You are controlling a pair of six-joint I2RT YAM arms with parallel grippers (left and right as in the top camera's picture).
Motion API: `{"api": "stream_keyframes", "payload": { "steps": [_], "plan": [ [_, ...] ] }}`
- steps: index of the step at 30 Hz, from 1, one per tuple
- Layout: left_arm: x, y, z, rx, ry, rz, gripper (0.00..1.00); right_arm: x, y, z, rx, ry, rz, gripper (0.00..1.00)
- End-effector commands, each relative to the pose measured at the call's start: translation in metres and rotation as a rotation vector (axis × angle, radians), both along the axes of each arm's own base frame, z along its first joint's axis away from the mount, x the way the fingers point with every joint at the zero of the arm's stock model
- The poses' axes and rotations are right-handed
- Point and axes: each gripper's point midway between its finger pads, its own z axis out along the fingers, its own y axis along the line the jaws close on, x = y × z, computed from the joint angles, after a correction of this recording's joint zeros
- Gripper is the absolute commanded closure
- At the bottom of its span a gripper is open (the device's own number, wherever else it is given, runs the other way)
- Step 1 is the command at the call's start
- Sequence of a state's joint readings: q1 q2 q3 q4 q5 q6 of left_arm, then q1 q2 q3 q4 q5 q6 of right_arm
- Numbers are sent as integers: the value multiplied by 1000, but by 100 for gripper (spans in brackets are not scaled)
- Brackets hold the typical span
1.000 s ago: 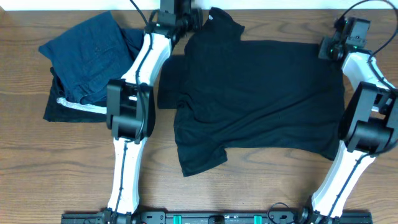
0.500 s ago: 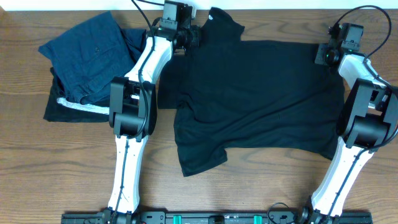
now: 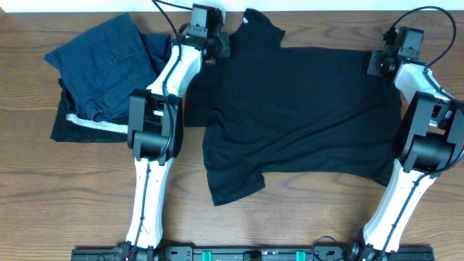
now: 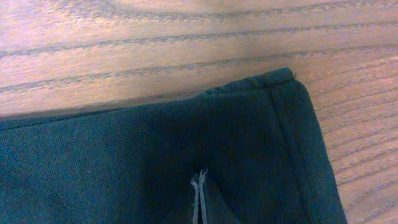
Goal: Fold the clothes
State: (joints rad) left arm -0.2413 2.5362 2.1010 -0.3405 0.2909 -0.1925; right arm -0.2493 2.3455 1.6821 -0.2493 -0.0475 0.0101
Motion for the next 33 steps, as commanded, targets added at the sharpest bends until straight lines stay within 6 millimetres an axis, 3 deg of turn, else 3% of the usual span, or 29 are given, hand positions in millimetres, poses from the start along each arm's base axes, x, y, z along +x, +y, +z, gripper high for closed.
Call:
{"api": "stream_keyframes", "payload": {
  "steps": [1,4,9,19,25,29,32,33],
  "plan": [
    [-8,-6,-18,27,16,-18,94,-4,-3,-15,-15,35,1,99],
    [-9,-8,-23,33,10,-18,94,-4,-3,-16,-15,36,1,99],
    [-9,10,-37,121,14,48,94,-6,-4,-17,-19,45,-4,99],
    [-7,45,-46,202,29,134,94,-18,-35,-18,-113,86,-95,99],
    [-10,46,-48,206,44,133,94,-21,-47,-18,-109,85,-115,99],
    [0,38,-29,188,-15,130,94,-20,-47,-17,-111,78,-115,99],
    [9,35,10,166,-83,134,94,-16,-49,-8,-116,57,-117,99],
    [10,34,35,155,-117,138,94,-14,-49,-1,-117,45,-119,99]
  ]
}}
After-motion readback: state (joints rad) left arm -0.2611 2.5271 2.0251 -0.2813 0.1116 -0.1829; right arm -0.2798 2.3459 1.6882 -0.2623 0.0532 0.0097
